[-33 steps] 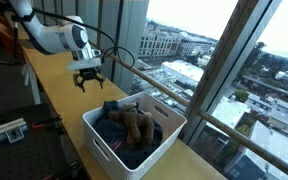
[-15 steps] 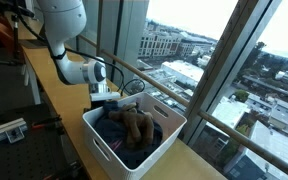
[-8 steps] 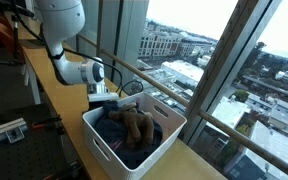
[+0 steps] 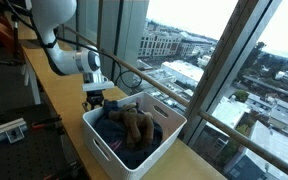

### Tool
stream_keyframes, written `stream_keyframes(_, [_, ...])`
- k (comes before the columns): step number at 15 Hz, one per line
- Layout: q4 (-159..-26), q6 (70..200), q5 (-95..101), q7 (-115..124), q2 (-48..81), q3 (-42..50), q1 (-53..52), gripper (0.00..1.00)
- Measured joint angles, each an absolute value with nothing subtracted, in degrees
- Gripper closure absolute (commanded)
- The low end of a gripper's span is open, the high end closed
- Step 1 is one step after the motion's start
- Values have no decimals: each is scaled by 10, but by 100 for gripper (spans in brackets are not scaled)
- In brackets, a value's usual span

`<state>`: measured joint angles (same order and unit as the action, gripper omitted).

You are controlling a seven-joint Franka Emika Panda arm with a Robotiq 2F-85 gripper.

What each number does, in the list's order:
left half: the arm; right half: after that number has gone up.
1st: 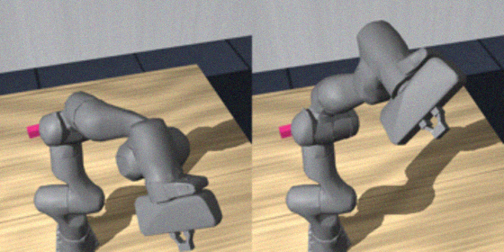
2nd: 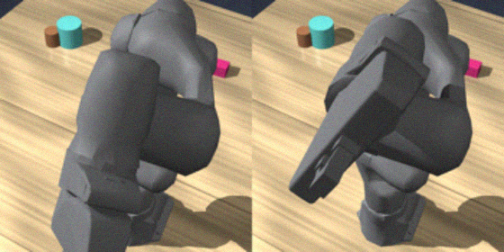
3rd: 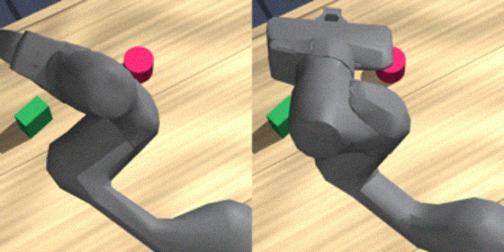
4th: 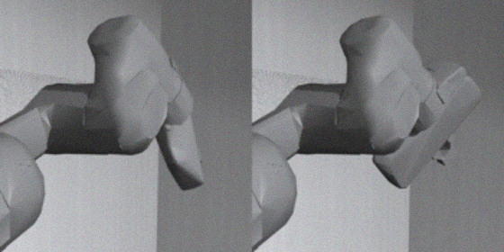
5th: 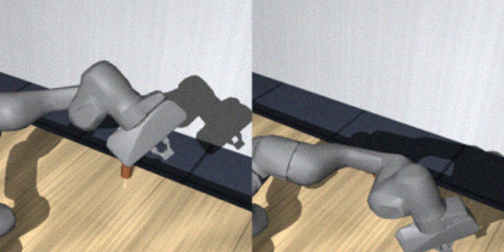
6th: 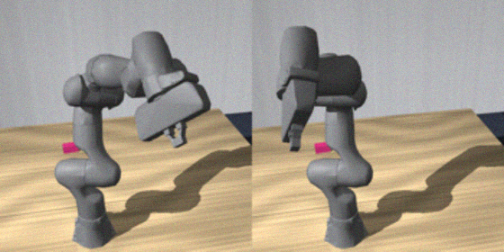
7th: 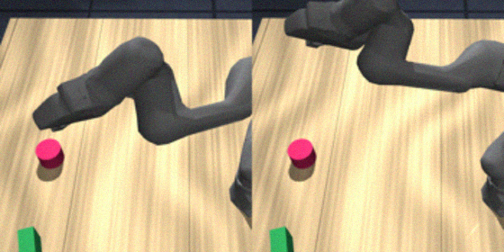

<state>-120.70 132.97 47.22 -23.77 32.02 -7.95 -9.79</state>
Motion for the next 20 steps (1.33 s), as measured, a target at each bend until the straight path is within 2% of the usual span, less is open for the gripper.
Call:
stream_keyframes(5, [-1248, 1313, 482, -155, 164, -77, -109, 98])
stream_keyframes(10, [-1284, 1286, 482, -121, 18, -51, -71, 98])
stream_keyframes(15, [-1298, 1297, 495, -79, 4, -22, -26, 98])
stream_keyframes(16, [-1298, 1303, 500, -67, 10, -18, -20, 66])
stream_keyframes(17, [-1297, 1307, 506, -54, 18, -15, -16, 64])
stream_keyframes(20, [-1295, 1324, 515, -19, 37, -10, -9, 43])
